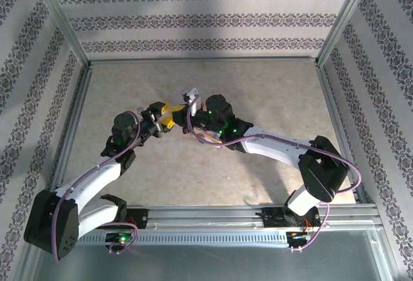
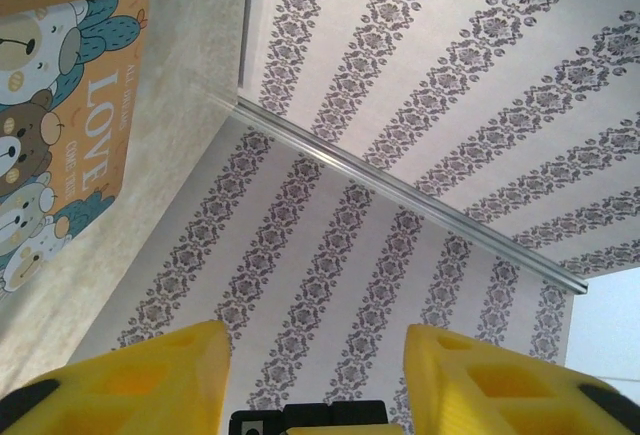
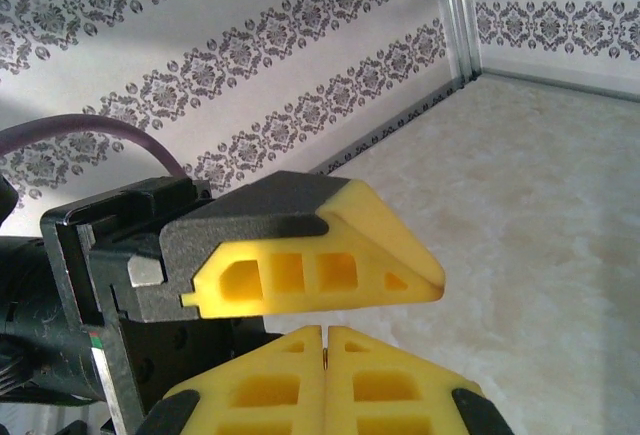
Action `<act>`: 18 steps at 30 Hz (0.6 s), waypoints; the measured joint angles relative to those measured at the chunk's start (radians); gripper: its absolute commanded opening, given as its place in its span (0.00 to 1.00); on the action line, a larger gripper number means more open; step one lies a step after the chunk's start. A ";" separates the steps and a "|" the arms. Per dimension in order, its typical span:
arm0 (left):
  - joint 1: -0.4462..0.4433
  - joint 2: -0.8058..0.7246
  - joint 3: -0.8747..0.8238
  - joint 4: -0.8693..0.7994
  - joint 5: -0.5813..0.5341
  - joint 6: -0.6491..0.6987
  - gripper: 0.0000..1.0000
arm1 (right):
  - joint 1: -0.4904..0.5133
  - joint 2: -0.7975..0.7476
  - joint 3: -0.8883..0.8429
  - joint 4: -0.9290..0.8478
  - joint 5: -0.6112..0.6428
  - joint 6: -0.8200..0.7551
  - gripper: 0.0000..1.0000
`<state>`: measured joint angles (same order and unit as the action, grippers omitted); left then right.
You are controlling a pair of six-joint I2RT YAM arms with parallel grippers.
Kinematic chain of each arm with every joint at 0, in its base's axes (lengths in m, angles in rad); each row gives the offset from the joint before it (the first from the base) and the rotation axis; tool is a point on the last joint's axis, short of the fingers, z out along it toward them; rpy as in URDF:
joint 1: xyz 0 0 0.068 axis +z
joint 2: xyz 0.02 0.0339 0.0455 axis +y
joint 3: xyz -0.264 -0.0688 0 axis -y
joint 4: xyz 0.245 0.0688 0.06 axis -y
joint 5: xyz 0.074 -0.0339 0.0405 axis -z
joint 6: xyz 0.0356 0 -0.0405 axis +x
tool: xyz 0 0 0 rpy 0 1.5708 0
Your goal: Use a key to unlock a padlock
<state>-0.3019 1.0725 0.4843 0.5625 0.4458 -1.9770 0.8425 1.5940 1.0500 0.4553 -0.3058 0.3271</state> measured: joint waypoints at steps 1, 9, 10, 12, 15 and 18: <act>0.000 0.000 0.000 0.002 -0.003 -0.002 0.40 | 0.000 0.000 0.000 0.001 0.002 0.000 0.00; 0.000 0.009 0.000 0.007 -0.014 -0.003 0.24 | 0.000 -0.011 -0.013 0.008 0.022 0.000 0.00; 0.000 0.010 0.000 0.007 -0.014 -0.003 0.22 | 0.000 -0.011 -0.013 0.009 0.026 0.000 0.00; 0.000 0.010 0.000 0.007 -0.015 -0.003 0.17 | 0.000 -0.012 -0.013 0.010 0.028 0.000 0.00; 0.000 0.010 -0.002 0.007 -0.018 -0.003 0.07 | 0.000 -0.012 -0.014 0.010 0.029 0.000 0.00; 0.000 0.010 -0.005 0.011 -0.022 -0.003 0.00 | 0.000 -0.013 -0.024 0.010 0.032 0.000 0.00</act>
<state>-0.3019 1.0824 0.4797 0.5739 0.4240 -1.9800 0.8425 1.5806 1.0260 0.4648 -0.2737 0.3271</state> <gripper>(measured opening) 0.041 0.051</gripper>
